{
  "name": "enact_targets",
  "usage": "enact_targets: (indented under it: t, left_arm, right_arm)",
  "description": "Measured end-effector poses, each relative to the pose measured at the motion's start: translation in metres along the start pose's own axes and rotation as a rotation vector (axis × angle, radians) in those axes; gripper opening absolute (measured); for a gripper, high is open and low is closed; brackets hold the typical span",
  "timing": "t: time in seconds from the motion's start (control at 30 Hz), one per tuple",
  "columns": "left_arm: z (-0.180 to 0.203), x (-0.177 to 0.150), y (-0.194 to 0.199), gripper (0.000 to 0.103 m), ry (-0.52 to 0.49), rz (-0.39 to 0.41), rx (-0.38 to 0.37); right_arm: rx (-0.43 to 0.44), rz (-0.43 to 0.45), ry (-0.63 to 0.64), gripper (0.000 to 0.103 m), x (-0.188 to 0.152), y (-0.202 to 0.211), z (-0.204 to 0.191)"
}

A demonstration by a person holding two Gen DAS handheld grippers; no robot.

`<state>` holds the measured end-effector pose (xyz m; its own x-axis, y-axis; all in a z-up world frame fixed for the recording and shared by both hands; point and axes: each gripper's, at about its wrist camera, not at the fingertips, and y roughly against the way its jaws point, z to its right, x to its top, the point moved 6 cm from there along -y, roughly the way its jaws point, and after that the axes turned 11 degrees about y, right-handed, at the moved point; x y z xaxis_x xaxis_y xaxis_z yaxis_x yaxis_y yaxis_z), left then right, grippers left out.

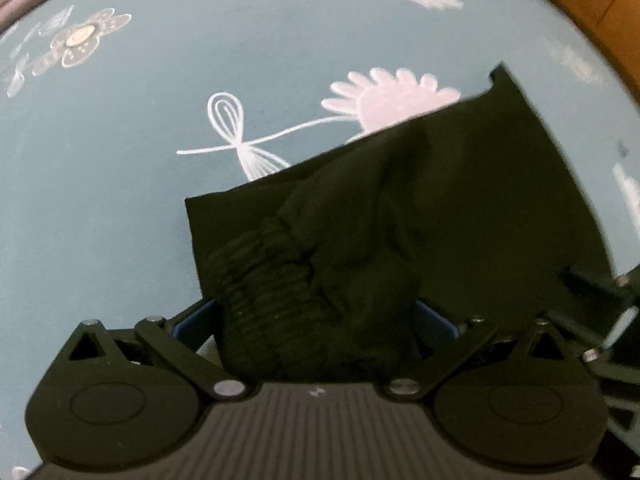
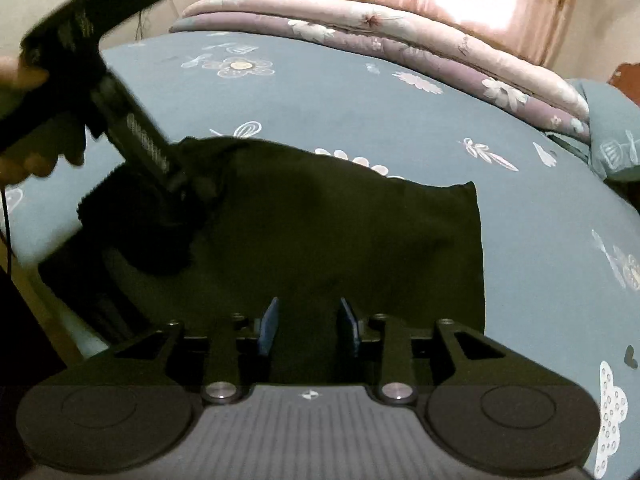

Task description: Fold clothes

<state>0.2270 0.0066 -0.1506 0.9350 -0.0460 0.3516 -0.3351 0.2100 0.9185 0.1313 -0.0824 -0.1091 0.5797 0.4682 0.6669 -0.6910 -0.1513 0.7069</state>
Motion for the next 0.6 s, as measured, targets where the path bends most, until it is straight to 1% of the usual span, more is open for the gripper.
enact_targets:
  t: [0.07, 0.13, 0.17, 0.2, 0.23, 0.27, 0.4, 0.43, 0.53, 0.6]
  left_arm:
    - [-0.004, 0.004, 0.017, 0.102, 0.023, 0.053, -0.048]
    - [-0.009, 0.008, 0.031, 0.102, 0.059, 0.095, -0.114]
    - [-0.012, 0.011, 0.036, 0.102, 0.083, 0.109, -0.146]
    - [-0.015, 0.013, 0.040, 0.102, 0.108, 0.123, -0.170]
    - [-0.019, 0.015, 0.041, 0.102, 0.129, 0.130, -0.173]
    - [-0.024, 0.015, 0.041, 0.102, 0.146, 0.133, -0.163]
    - [-0.040, 0.019, 0.038, 0.102, 0.196, 0.137, -0.126]
    - [-0.044, 0.020, 0.037, 0.102, 0.210, 0.140, -0.122]
    - [-0.057, 0.024, 0.038, 0.102, 0.254, 0.151, -0.126]
    - [-0.065, 0.026, 0.039, 0.102, 0.282, 0.160, -0.129]
  right_arm:
    - [0.019, 0.023, -0.012, 0.039, 0.011, 0.006, 0.003]
    - [0.038, 0.045, -0.023, 0.040, 0.023, 0.011, 0.006]
    - [0.047, 0.056, -0.029, 0.041, 0.029, 0.014, 0.007]
    - [0.056, 0.067, -0.032, 0.045, 0.035, 0.015, 0.008]
    - [0.067, 0.067, -0.030, 0.049, 0.039, 0.008, 0.006]
    - [0.089, 0.049, -0.032, 0.050, 0.041, -0.004, 0.005]
    - [0.135, -0.057, -0.065, 0.051, 0.035, -0.036, 0.000]
    - [0.141, -0.067, -0.071, 0.051, 0.036, -0.040, 0.000]
    - [0.137, 0.007, -0.055, 0.051, 0.062, -0.028, -0.001]
    - [0.108, 0.060, -0.020, 0.051, 0.083, -0.025, -0.003]
